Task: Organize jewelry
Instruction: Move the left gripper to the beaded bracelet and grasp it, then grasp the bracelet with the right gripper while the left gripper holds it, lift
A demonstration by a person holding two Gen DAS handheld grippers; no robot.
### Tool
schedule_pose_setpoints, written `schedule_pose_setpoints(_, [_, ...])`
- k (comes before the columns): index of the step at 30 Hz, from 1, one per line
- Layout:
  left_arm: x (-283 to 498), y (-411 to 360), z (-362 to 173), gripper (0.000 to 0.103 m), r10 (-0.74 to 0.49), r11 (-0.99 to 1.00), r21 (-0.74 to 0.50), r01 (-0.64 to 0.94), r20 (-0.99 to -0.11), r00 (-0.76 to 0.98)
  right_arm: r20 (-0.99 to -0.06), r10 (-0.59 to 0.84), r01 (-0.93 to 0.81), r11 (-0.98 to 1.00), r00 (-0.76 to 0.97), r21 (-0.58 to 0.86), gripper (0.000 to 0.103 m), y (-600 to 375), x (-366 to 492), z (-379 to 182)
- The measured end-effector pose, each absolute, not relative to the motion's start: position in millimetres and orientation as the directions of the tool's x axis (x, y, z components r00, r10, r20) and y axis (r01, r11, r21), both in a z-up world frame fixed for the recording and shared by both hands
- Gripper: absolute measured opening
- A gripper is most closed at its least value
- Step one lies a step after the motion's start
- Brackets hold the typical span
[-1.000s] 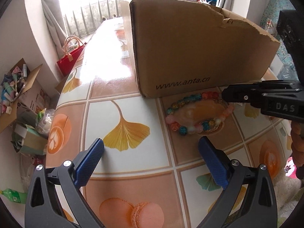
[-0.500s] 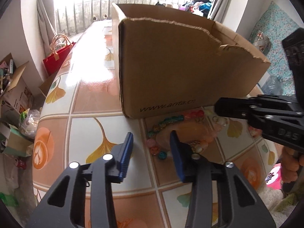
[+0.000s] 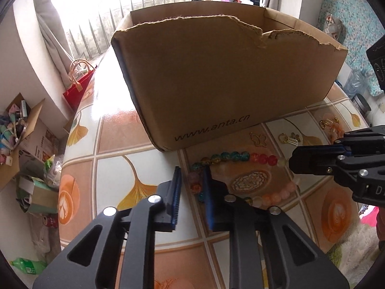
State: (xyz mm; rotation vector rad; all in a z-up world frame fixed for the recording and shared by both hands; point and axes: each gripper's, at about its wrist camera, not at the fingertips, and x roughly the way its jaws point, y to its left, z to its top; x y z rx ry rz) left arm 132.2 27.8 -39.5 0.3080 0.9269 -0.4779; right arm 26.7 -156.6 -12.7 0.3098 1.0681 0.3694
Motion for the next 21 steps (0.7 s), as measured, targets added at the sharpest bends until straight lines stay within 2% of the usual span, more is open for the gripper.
schedule_pose_setpoints(7, [121.6, 23.5, -35.2, 0.011, -0.279, 0.854, 0.015, 0.520, -0.830, 0.483, -0.797, 0.432, -0.149, 0.900, 0.422, 0.409, 0.010, -158.3, 23.2, -12.4])
schedule_pose_setpoints(11, [119.6, 25.2, -33.9, 0.011, -0.278, 0.859, 0.006, 0.512, -0.835, 0.476, -0.806, 0.420, -0.161, 0.907, 0.418, 0.389, 0.019, -149.5, 26.7, -14.3])
schedule_pose_setpoints(14, [118.9, 27.1, -34.6, 0.013, -0.277, 0.859, 0.005, 0.512, -0.837, 0.473, -0.818, 0.390, -0.177, 0.921, 0.422, 0.347, 0.020, -143.2, 27.2, -16.4])
schedule_pose_setpoints(19, [119.2, 21.3, -34.6, 0.022, -0.271, 0.856, 0.020, 0.516, -0.834, 0.481, -0.830, 0.331, -0.215, 0.942, 0.449, 0.259, 0.020, -131.5, 27.9, -15.1])
schedule_pose_setpoints(21, [118.0, 16.6, -35.5, 0.024, -0.261, 0.856, 0.041, 0.516, -0.827, 0.498, -0.834, 0.310, -0.218, 0.948, 0.456, 0.234, 0.012, -129.1, 28.0, -16.1])
